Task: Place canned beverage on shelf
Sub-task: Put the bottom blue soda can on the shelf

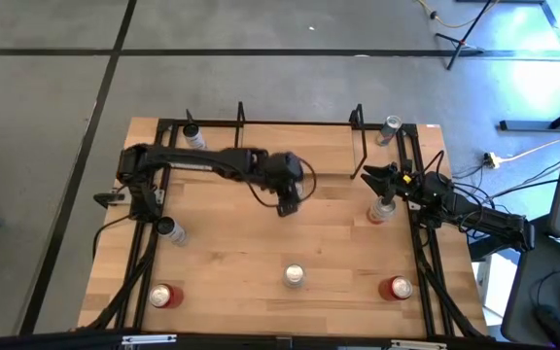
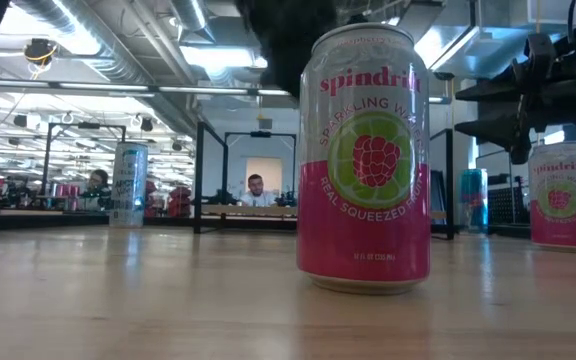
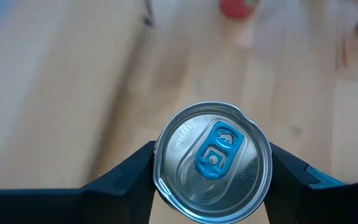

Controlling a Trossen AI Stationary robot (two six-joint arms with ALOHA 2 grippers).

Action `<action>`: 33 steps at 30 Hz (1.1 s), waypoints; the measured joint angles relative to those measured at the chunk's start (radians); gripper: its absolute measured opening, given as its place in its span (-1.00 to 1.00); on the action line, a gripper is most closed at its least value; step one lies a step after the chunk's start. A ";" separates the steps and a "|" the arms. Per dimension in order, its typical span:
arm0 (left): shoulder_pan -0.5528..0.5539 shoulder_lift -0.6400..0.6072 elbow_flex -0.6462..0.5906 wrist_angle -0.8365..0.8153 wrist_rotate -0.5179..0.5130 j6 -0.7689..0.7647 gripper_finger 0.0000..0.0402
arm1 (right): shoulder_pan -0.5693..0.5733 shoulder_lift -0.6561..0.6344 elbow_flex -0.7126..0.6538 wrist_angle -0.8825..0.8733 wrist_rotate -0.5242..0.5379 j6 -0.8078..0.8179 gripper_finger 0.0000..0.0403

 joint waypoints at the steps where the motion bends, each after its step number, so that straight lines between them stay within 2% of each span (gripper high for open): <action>1: 0.009 -0.009 0.031 -0.027 -0.015 0.021 -0.01 | 0.000 0.000 0.000 0.000 -0.001 0.000 0.28; 8: 0.100 -0.045 0.205 -0.173 -0.145 0.167 -0.01 | 0.000 0.000 0.000 -0.004 0.000 0.000 0.28; 13: 0.212 -0.044 0.222 -0.248 -0.152 0.240 0.04 | 0.000 0.000 0.000 -0.004 0.000 0.001 0.28; 20: 0.399 -0.045 0.203 -0.269 0.002 0.301 0.05 | 0.000 0.000 0.000 -0.005 -0.038 0.006 0.28; 24: 0.477 -0.045 0.148 -0.246 0.068 0.340 0.06 | 0.000 0.000 0.000 -0.005 -0.035 0.007 0.28; 29: 0.515 -0.045 0.076 -0.213 0.176 0.368 0.06 | 0.000 0.000 0.000 -0.012 -0.035 0.006 0.28; 33: 0.518 -0.045 0.051 -0.204 0.201 0.392 0.06 | 0.000 0.000 0.000 -0.023 -0.035 0.005 0.28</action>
